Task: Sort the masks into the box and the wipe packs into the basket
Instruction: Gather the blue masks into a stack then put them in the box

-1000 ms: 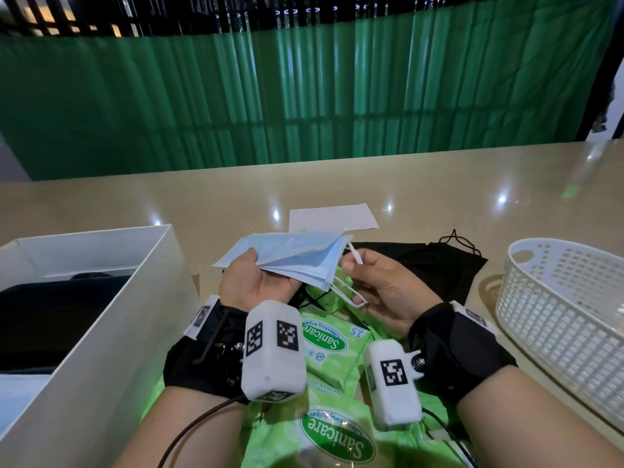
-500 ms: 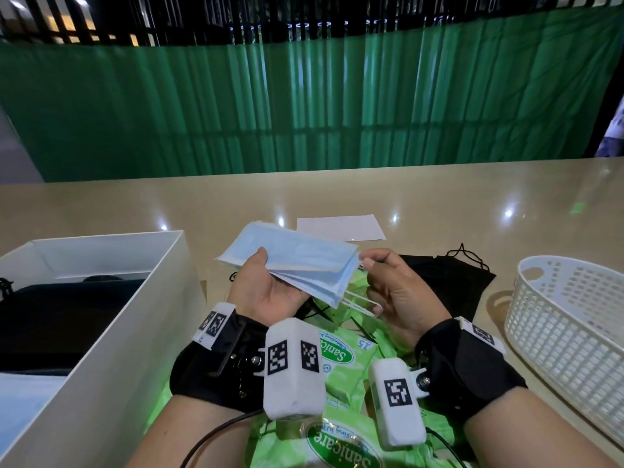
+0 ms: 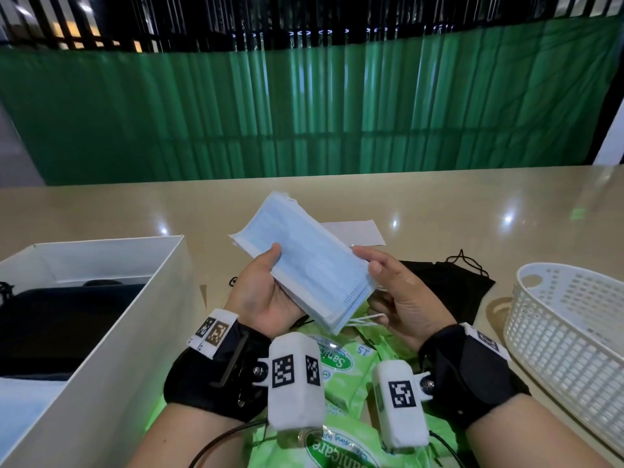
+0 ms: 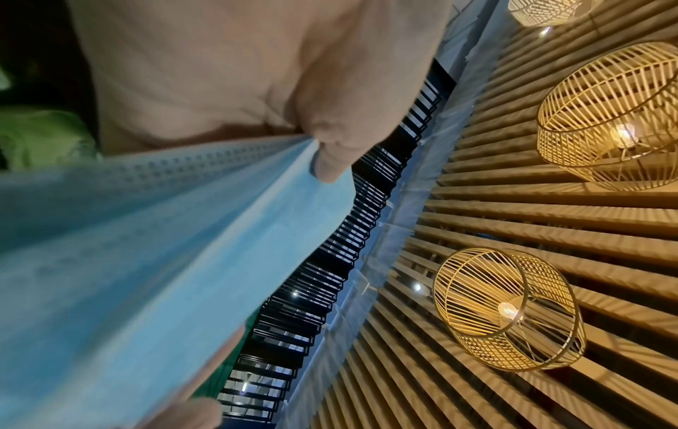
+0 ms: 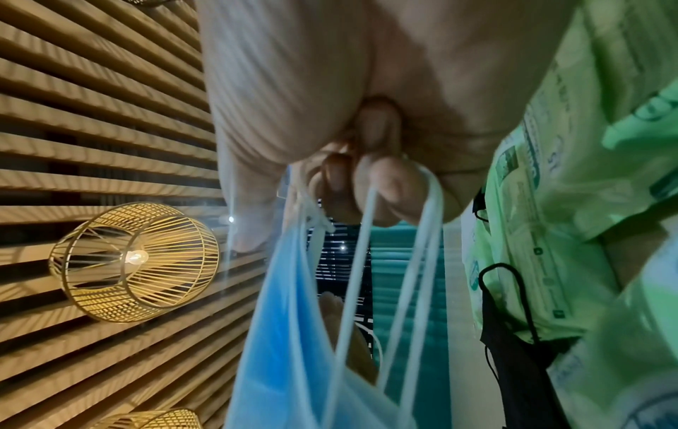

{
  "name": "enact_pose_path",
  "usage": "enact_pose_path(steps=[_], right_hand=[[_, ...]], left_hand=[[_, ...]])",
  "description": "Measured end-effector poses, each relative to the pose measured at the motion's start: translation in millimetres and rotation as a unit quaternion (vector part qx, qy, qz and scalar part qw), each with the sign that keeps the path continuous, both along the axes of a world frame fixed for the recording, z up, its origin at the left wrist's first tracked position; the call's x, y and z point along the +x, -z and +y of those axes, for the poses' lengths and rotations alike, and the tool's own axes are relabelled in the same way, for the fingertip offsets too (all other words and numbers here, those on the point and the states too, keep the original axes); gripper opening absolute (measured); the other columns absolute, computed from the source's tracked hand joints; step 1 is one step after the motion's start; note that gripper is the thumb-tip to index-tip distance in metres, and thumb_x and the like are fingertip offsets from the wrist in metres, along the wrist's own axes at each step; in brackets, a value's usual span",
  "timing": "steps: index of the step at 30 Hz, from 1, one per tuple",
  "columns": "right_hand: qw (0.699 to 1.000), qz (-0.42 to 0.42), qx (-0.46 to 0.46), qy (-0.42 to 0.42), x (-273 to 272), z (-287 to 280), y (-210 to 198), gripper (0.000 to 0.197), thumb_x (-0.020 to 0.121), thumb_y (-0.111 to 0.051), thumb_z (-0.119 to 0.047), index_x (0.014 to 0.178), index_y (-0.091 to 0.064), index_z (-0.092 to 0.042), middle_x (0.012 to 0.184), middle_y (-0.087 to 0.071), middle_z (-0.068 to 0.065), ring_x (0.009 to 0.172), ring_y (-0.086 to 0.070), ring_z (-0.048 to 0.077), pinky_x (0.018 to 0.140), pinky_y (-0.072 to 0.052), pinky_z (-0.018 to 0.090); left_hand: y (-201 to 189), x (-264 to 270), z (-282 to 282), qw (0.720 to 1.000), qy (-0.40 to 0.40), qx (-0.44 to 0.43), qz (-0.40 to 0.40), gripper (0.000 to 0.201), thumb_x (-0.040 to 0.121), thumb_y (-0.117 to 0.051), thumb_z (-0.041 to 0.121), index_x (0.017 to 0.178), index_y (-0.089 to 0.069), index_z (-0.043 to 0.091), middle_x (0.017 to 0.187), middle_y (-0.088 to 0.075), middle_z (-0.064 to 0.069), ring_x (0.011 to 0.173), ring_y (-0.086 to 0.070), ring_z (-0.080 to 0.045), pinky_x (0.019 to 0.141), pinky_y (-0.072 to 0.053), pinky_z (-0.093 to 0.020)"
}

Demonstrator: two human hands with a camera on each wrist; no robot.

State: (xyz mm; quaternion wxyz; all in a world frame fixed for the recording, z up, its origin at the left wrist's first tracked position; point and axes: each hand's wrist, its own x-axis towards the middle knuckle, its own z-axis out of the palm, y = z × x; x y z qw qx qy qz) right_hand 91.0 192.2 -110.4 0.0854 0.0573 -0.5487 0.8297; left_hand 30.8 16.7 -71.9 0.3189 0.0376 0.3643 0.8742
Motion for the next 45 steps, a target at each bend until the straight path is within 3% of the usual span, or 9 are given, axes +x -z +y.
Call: enact_pose_path(steps=[5,13,16,19,28,31,35,38,45], right_hand=[[0.999,-0.014,0.034,0.004,-1.5,-3.2,2.4,0.062,0.039,-0.089,-0.053,0.091,-0.075,-0.023,0.075,-0.061,0.003,0.048,-0.038,0.01,0.034,-0.03,0.015],[0.999,-0.013,0.027,-0.027,2.4,-3.8,0.6,0.065,0.046,-0.09,-0.043,0.107,-0.072,-0.03,0.103,-0.071,-0.002,0.07,-0.059,0.014,0.048,-0.035,0.021],[0.999,-0.038,0.03,-0.019,2.4,-4.3,1.0,0.045,0.049,-0.091,-0.031,0.087,-0.074,-0.015,0.08,-0.069,0.005,0.057,-0.059,0.012,0.042,-0.037,0.018],[0.999,-0.04,0.026,-0.011,1.0,-1.1,2.0,0.044,0.039,-0.091,-0.045,0.065,-0.07,-0.016,0.065,-0.063,0.003,0.046,-0.05,0.009,0.036,-0.035,0.016],[0.997,-0.064,-0.003,-0.032,-4.1,1.3,7.9,0.057,0.035,-0.095,-0.039,0.065,-0.052,-0.015,0.063,-0.052,0.0,0.05,-0.041,0.008,0.043,-0.043,0.019],[0.998,-0.049,-0.039,-0.021,-2.8,4.4,5.2,0.048,0.038,-0.094,-0.032,0.057,-0.052,-0.017,0.065,-0.056,-0.001,0.054,-0.05,0.008,0.047,-0.046,0.021],[0.99,-0.047,-0.133,-0.005,-3.4,14.2,4.2,0.054,0.035,-0.095,-0.021,0.064,-0.051,-0.01,0.072,-0.061,0.006,0.051,-0.051,0.009,0.043,-0.044,0.019],[0.992,-0.072,-0.096,-0.036,-5.5,10.7,5.9,0.055,0.035,-0.096,-0.022,0.064,-0.051,-0.01,0.064,-0.051,0.005,0.046,-0.044,0.008,0.037,-0.037,0.017],[0.988,-0.133,-0.017,-0.072,-7.4,6.3,14.0,0.067,0.027,-0.097,-0.03,0.078,-0.068,0.001,0.078,-0.063,0.014,0.059,-0.061,0.012,0.054,-0.054,0.018]], left_hand=[[-1.3,2.9,1.9,1.0,-0.003,-0.027,0.016,0.049,0.1,-0.028,0.04,0.103,-0.058,0.002,0.089,-0.072,-0.021,0.09,-0.062,-0.033,0.077,-0.044,-0.045],[10.5,-4.7,7.7,0.997,0.035,-0.067,0.027,0.056,0.1,-0.028,0.044,0.137,-0.043,0.005,0.128,-0.058,-0.02,0.119,-0.054,-0.037,0.093,-0.044,-0.05],[14.2,-9.0,7.2,0.997,0.049,-0.06,0.026,0.061,0.099,-0.025,0.048,0.14,-0.038,0.006,0.133,-0.053,-0.023,0.122,-0.051,-0.039,0.099,-0.04,-0.052],[12.9,-8.6,7.1,0.999,0.046,-0.026,0.007,0.064,0.098,-0.026,0.05,0.142,-0.035,0.005,0.137,-0.048,-0.027,0.125,-0.046,-0.042,0.108,-0.03,-0.055],[2.7,-4.5,10.1,0.998,-0.068,0.005,-0.004,0.052,0.101,-0.025,0.043,0.095,-0.057,0.002,0.082,-0.07,-0.02,0.09,-0.058,-0.035,0.095,-0.037,-0.05],[3.7,-8.8,7.3,0.993,-0.112,0.046,-0.005,0.048,0.102,-0.027,0.04,0.095,-0.058,0.005,0.089,-0.072,-0.015,0.088,-0.06,-0.032,0.093,-0.041,-0.049],[1.8,-13.4,2.5,0.988,-0.143,0.059,-0.006,0.049,0.102,-0.025,0.04,0.093,-0.058,0.006,0.071,-0.072,-0.015,0.082,-0.061,-0.03,0.076,-0.044,-0.045],[1.0,-13.1,1.4,0.988,-0.145,0.06,-0.01,0.048,0.102,-0.027,0.041,0.096,-0.058,0.005,0.074,-0.072,-0.015,0.084,-0.061,-0.03,0.077,-0.044,-0.046],[0.8,-16.1,-3.3,0.988,-0.14,0.055,0.018,0.045,0.101,-0.029,0.043,0.109,-0.059,0.01,0.093,-0.073,-0.01,0.079,-0.072,-0.025,0.07,-0.049,-0.042]])
